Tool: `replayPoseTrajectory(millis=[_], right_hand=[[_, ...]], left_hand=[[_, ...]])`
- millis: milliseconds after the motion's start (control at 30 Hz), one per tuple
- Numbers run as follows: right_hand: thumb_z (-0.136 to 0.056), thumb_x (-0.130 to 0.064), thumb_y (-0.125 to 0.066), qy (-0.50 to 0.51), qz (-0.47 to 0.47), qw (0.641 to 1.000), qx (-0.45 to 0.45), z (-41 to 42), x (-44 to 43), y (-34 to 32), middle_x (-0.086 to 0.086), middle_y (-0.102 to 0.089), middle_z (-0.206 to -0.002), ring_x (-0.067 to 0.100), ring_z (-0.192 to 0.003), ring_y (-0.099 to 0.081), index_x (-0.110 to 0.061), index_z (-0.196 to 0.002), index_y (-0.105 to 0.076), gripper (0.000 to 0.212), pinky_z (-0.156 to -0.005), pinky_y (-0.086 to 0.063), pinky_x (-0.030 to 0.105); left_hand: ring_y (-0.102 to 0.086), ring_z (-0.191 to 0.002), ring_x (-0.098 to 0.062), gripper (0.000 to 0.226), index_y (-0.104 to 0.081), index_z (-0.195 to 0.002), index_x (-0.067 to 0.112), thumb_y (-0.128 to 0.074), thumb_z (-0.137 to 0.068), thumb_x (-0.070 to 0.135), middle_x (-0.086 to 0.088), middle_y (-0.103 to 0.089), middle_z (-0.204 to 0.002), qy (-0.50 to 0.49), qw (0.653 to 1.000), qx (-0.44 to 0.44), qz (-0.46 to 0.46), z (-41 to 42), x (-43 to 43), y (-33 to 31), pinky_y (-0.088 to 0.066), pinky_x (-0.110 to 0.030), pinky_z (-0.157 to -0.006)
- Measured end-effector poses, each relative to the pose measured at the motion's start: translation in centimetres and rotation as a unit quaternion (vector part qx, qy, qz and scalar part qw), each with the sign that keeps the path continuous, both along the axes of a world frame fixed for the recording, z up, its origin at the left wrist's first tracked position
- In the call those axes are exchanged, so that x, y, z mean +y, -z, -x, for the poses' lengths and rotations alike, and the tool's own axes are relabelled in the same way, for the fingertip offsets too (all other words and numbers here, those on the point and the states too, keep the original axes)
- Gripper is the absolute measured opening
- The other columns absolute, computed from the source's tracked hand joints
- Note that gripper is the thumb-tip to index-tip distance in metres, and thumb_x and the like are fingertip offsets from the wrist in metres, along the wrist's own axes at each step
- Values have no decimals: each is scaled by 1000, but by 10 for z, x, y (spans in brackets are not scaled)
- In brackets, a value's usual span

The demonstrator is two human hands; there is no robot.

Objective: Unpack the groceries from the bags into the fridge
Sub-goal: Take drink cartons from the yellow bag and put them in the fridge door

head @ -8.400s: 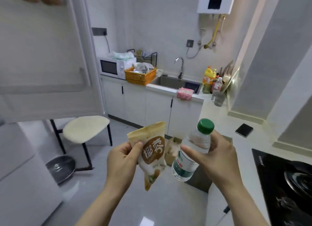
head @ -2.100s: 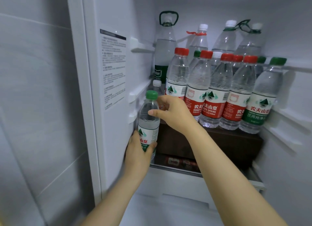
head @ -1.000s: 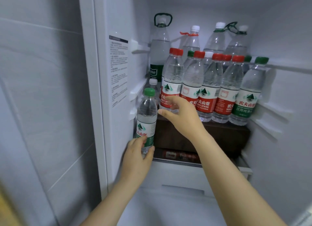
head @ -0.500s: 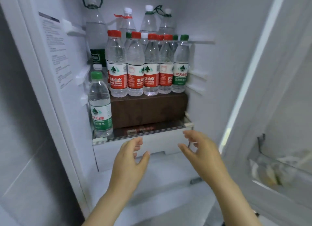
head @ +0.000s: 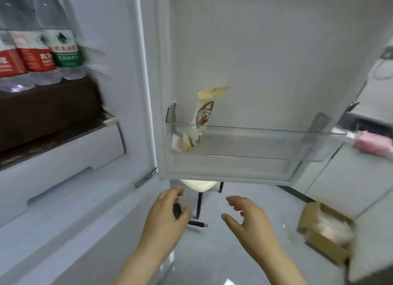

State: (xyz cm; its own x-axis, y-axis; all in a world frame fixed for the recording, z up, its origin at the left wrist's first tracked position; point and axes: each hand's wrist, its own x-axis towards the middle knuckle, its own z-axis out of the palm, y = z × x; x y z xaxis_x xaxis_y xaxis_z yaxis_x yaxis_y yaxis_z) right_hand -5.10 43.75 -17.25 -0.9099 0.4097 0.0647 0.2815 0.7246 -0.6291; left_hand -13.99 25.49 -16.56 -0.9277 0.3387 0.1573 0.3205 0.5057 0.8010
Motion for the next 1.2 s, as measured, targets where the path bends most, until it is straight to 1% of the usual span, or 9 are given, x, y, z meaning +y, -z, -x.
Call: replayPoseTrajectory(millis=[133, 233, 300, 433, 667, 867, 1000, 1100, 1200], right_hand=[[-89, -34, -63, 69, 2, 998, -3, -57, 53, 3, -18, -54, -114, 1, -104, -53, -29, -128, -55, 40, -93, -43, 22], [-90, -35, -62, 116, 1, 993, -6, -95, 89, 2, -18, -54, -117, 0, -106, -51, -31, -128, -53, 39, -94, -43, 20], [-90, -35, -62, 146, 1, 989, -1, -122, 111, 2, -16, -55, -119, 0, -106, -52, -30, -129, -53, 40, -94, -43, 19], [-89, -36, -64, 211, 0, 977, 7, -166, 140, 4, -14, -57, -121, 0, -106, -53, -30, -129, -54, 42, -95, -46, 22], [-88, -36, -65, 324, 12, 946, 20, -230, 161, 1, -15, -58, -117, 0, -103, -53, -29, -129, -55, 42, -92, -47, 20], [-88, -34, -65, 445, 5, 895, 25, -267, 157, -2, -13, -58, -118, 1, -102, -54, -27, -127, -56, 40, -87, -42, 15], [-88, -32, -67, 527, 1, 849, 40, -275, 138, -7, -11, -61, -114, 4, -103, -57, -25, -125, -59, 38, -91, -47, 21], [-88, -32, -67, 594, 2, 803, 45, -275, 115, -7, -13, -62, -116, 3, -103, -57, -26, -125, -59, 38, -94, -47, 23], [-87, -30, -67, 656, -1, 753, 58, -282, 89, -7, -14, -61, -113, 2, -101, -57, -24, -122, -61, 36, -89, -43, 16]], left_hand=[[-55, -100, 1, 35, -56, -120, 26, -65, -86, 23, 16, -53, -112, 75, 997, -14, 9, -32, 70, 0, -39, -10, -80], [-52, -104, 0, 36, -55, -122, 26, -64, -87, 25, 15, -53, -118, 126, 992, -12, 12, -59, 119, -1, -37, -15, -86], [-52, -105, 0, 36, -54, -122, 27, -63, -88, 26, 16, -52, -119, 158, 987, -11, 16, -79, 150, 0, -40, -18, -89], [-53, -105, -1, 38, -54, -124, 26, -63, -87, 26, 13, -52, -120, 226, 974, -6, 27, -112, 193, 2, -44, -24, -95], [-52, -104, 1, 38, -54, -125, 26, -62, -88, 30, 15, -53, -118, 334, 942, 20, 34, -146, 248, -2, -44, -19, -93], [-52, -104, 0, 39, -53, -126, 26, -62, -88, 33, 16, -51, -116, 450, 892, 34, 30, -163, 290, -6, -44, -17, -90], [-53, -106, -1, 41, -53, -127, 26, -63, -88, 33, 14, -54, -118, 531, 846, 38, 18, -162, 308, -7, -46, -19, -90], [-52, -106, 0, 39, -53, -126, 27, -63, -88, 33, 15, -53, -118, 593, 804, 36, 9, -161, 317, -8, -45, -19, -90], [-52, -107, -1, 40, -54, -126, 25, -63, -88, 31, 14, -54, -117, 650, 759, 38, -7, -170, 320, -8, -45, -20, -91]])
